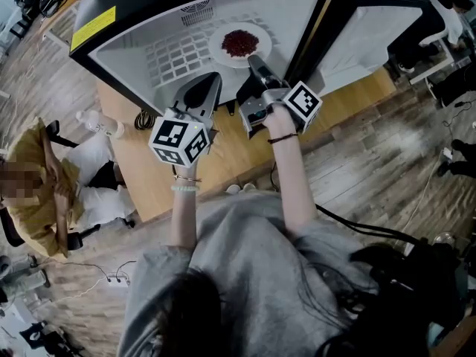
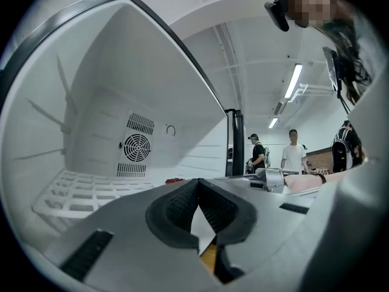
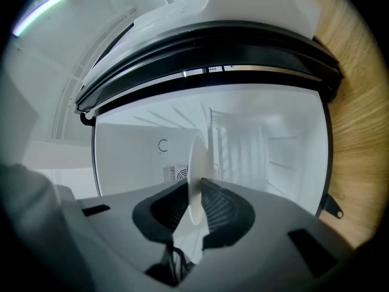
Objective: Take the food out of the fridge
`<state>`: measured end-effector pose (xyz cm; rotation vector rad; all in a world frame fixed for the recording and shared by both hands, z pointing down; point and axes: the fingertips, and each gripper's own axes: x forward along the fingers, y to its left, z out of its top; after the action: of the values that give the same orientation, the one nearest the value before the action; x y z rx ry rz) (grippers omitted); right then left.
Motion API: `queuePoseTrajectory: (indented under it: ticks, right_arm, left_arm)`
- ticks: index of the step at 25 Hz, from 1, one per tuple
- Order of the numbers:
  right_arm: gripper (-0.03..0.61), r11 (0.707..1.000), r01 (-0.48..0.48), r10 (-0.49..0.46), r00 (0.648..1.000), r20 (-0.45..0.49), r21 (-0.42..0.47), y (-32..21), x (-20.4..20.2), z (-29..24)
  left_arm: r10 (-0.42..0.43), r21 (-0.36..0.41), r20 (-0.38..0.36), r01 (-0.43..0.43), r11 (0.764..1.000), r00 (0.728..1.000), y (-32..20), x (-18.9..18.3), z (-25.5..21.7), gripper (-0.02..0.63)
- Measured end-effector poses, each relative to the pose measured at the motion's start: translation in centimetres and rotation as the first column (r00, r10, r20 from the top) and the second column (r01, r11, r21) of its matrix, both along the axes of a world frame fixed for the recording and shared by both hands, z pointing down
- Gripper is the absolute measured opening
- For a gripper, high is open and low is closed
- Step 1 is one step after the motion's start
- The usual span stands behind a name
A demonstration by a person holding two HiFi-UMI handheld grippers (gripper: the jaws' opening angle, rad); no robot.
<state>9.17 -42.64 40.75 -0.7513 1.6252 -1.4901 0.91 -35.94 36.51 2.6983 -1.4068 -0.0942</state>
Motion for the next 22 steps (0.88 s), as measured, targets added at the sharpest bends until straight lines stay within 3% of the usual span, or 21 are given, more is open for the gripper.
queuePoseTrajectory:
  ticks: [16, 22]
  right_arm:
    - [0.060, 0.997, 0.051, -0.055, 0.997, 0.059, 0.058, 2.4, 0.2, -1.9]
    - [0.060, 0.993, 0.094, -0.099, 0.994, 0.053, 0.077, 3.4, -0.2, -2.5]
  left_arm:
    - [0.067, 0.014, -0.058, -0.067, 0.998, 0.996, 1.9, 0.4, -0.4, 0.008]
    - [0.086, 0.020, -0.039, -0.085, 0.996, 0.996, 2.8, 0.1, -1.2, 0.008]
